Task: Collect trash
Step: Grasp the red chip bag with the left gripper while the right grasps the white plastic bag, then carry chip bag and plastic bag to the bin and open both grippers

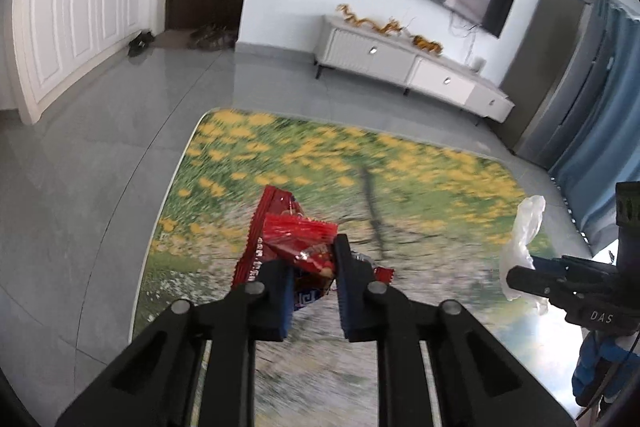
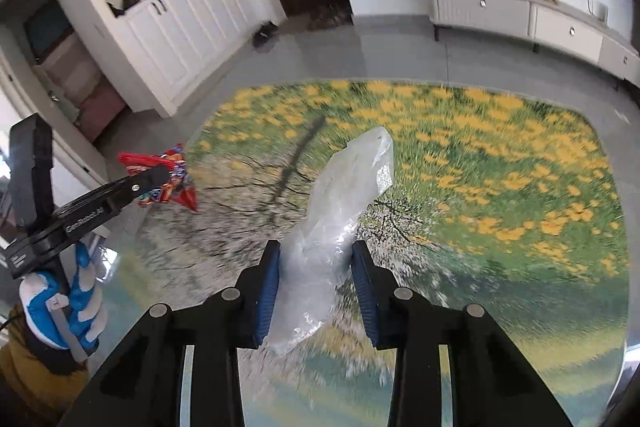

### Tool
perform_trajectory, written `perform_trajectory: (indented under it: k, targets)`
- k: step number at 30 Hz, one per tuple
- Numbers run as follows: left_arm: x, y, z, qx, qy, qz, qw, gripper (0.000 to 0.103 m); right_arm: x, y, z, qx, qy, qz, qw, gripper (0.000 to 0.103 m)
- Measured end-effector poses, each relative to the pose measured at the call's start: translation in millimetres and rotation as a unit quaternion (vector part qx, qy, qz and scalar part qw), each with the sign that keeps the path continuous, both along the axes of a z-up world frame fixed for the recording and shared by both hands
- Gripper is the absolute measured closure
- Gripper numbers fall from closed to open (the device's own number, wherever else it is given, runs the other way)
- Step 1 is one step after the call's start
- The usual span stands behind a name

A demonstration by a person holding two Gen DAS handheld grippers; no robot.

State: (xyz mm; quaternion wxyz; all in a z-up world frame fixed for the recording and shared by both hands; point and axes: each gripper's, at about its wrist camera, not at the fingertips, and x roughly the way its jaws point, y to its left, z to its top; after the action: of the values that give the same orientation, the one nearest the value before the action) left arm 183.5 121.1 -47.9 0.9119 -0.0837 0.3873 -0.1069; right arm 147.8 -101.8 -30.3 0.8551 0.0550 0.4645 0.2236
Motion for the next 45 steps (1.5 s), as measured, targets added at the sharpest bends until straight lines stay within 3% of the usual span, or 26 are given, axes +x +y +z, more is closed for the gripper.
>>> perform_trajectory:
  k: [9, 15, 19, 25, 32, 36, 45]
  targets:
    - [-51.3, -59.5, 49.7, -0.012, -0.036, -0.047, 0.9982, 0.088, -73.7, -70.0, 52.5, 0.033, -0.058, -0.006, 0.998, 0.07]
    - [-74.3, -140.4, 66.1, -0.016, -0.033, -0.124, 0.9916, 0.088, -120.2, -158.9, 63.1, 0.033, -0.076, -0.066, 0.994, 0.07]
    - [-81.9, -208.9, 66.7, -0.016, -0.02, -0.183, 0.9829, 0.088, -146.2, -226.4, 57.7, 0.025, -0.079, -0.128, 0.988, 0.07]
    - [-88.2, -315.1, 51.5, -0.008, 0.007, -0.261, 0.9654, 0.088, -173.3, -309.0, 34.6, 0.009, -0.069, -0.208, 0.976, 0.069]
    - [-84.5, -439.1, 15.1, 0.009, 0.047, -0.328, 0.9436, 0.088, -171.4, -381.2, -25.5, 0.007, -0.018, -0.275, 0.961, 0.069]
    - [-79.8, -483.5, -8.2, 0.027, 0.057, -0.338, 0.9389, 0.088, -161.2, -407.2, -56.1, 0.014, 0.012, -0.297, 0.955, 0.069]
    - [-77.9, -530.9, -40.9, 0.076, 0.055, -0.343, 0.9346, 0.088, -152.8, -440.5, -108.5, 0.032, 0.056, -0.315, 0.947, 0.069]
